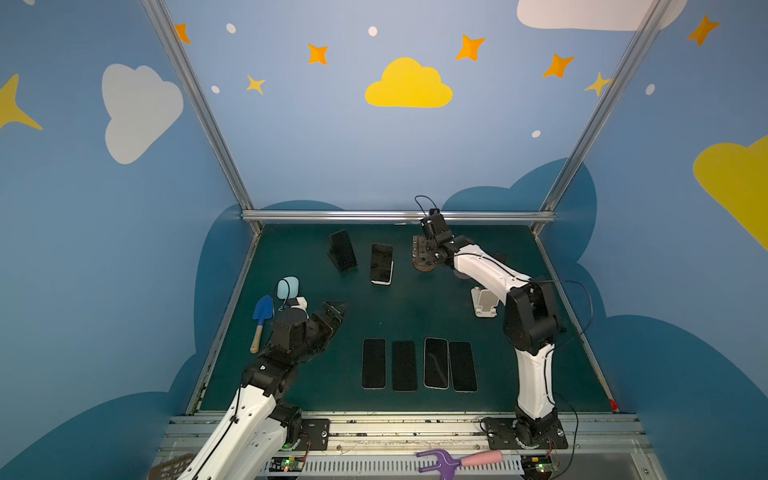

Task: Remove the phone from the phone stand
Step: 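Lift the right gripper and move it over the white folding stand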

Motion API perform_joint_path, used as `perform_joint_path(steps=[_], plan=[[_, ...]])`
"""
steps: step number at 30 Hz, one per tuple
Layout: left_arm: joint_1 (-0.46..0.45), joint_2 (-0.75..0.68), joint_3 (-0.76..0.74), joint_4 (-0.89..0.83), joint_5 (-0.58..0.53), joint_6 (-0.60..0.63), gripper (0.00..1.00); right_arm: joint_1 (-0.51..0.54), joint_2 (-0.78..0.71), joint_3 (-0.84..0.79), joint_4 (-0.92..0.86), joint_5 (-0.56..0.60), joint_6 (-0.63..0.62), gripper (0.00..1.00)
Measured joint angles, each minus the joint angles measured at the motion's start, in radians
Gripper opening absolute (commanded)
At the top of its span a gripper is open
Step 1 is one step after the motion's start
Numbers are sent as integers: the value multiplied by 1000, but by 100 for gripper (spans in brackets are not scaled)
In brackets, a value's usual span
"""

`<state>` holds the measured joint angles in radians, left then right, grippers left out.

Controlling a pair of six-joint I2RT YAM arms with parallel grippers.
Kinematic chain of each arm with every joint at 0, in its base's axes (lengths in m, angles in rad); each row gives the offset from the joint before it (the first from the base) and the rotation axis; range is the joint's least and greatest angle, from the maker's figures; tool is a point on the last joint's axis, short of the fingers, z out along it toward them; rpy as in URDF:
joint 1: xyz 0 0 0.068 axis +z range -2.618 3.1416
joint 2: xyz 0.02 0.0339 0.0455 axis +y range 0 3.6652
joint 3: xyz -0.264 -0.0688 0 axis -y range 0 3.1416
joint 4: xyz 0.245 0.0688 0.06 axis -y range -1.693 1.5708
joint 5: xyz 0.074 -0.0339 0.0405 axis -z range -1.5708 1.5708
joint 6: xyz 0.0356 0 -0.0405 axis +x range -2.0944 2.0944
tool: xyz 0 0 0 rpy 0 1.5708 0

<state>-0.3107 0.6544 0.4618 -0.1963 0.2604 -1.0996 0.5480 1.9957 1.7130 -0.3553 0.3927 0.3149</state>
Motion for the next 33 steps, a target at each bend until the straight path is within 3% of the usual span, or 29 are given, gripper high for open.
perform_joint_path(steps=[9, 15, 22, 33], plan=[[-10, 28, -1, 60, 24, 0, 100, -81, -546, -562, 37, 62, 76, 93], [-15, 72, -2, 103, 50, 0, 100, -188, -722, -826, -13, 50, 124, 94], [-61, 145, -2, 154, 53, 0, 100, -285, -766, -929, 11, -79, 119, 94], [-109, 174, -2, 156, 38, 6, 100, -325, -618, -928, 98, -183, 76, 94]])
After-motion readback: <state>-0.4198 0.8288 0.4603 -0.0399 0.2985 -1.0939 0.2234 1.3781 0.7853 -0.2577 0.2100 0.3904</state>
